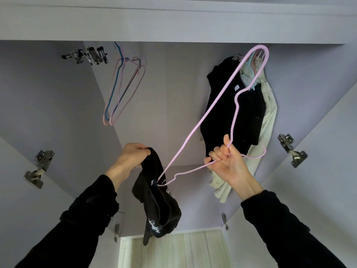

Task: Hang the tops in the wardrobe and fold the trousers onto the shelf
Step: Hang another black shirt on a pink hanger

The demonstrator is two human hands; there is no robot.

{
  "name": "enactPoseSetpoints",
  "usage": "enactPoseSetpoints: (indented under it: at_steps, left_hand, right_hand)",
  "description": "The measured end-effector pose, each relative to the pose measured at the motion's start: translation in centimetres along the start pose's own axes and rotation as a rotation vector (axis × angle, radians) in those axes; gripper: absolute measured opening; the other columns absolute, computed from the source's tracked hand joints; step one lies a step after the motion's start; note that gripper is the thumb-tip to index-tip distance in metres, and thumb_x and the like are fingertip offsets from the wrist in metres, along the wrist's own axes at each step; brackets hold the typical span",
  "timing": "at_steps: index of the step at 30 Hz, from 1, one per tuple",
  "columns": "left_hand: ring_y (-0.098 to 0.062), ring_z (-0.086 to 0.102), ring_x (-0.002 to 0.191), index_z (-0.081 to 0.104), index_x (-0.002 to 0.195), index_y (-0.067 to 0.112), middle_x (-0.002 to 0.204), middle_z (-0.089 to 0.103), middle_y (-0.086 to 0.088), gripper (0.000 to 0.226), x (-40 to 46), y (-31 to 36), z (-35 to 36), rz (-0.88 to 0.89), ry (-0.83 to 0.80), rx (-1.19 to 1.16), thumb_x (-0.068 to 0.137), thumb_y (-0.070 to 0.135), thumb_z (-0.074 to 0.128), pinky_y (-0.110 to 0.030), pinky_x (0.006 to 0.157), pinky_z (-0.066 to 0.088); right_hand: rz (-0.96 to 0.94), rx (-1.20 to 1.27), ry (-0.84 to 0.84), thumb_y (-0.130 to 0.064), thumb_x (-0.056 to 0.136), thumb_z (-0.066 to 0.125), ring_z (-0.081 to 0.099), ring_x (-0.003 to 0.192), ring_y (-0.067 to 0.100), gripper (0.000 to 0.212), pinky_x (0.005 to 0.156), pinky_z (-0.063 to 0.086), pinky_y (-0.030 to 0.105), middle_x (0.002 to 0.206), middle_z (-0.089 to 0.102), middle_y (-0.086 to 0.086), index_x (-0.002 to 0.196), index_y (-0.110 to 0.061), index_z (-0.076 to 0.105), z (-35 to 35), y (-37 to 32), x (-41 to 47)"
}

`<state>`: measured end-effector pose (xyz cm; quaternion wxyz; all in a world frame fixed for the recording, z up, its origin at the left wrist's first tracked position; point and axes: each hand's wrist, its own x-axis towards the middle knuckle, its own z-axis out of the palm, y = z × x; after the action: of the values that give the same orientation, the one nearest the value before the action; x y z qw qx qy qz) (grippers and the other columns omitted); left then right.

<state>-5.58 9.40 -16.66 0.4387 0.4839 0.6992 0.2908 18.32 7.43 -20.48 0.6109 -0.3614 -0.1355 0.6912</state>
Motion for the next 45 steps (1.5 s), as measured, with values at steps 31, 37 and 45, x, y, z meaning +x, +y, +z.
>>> enactPoseSetpoints:
  at_steps: [31, 37, 45]
  left_hand:
    - [-0.001, 0.05, 0.034, 0.069, 0.09, 0.009, 0.043, 0.058, 0.002, 0.019, 0.4, 1.3, -4.5, 0.09, 0.168, -0.012, 0.087, -0.003, 0.053, -0.021, 0.061, 0.039]
    - [-0.017, 0.064, 0.062, 0.071, 0.092, 0.007, 0.068, 0.067, -0.005, 0.019, 0.9, 0.1, -4.7, 0.076, 0.206, 0.068, 0.084, -0.002, 0.056, -0.029, 0.084, 0.048]
    - [-0.004, 0.06, 0.042, 0.069, 0.091, 0.004, 0.065, 0.064, -0.003, 0.016, 1.4, 1.1, -6.4, 0.118, 0.305, -0.053, 0.085, 0.0, 0.055, -0.026, 0.074, 0.045]
  right_hand:
    - [-0.428, -1.134, 0.072, -0.031, 0.091, 0.059, 0.037, 0.045, 0.01, 0.051, 0.053, 0.034, 0.02, 0.046, 0.037, 0.006, 0.048, -0.009, 0.045, -0.5, 0.2, 3.2]
    - [-0.396, -1.364, 0.11, -0.034, 0.09, 0.06, 0.034, 0.035, 0.005, 0.049, 0.048, 0.033, 0.015, 0.043, 0.038, 0.001, 0.05, -0.007, 0.05, 1.8, -1.9, 4.1]
    - [-0.394, -1.942, 0.101, -0.044, 0.092, 0.054, 0.048, 0.057, 0.019, 0.054, 0.055, 0.034, 0.027, 0.05, 0.042, -0.001, 0.046, -0.019, 0.04, 1.0, -0.6, 4.1]
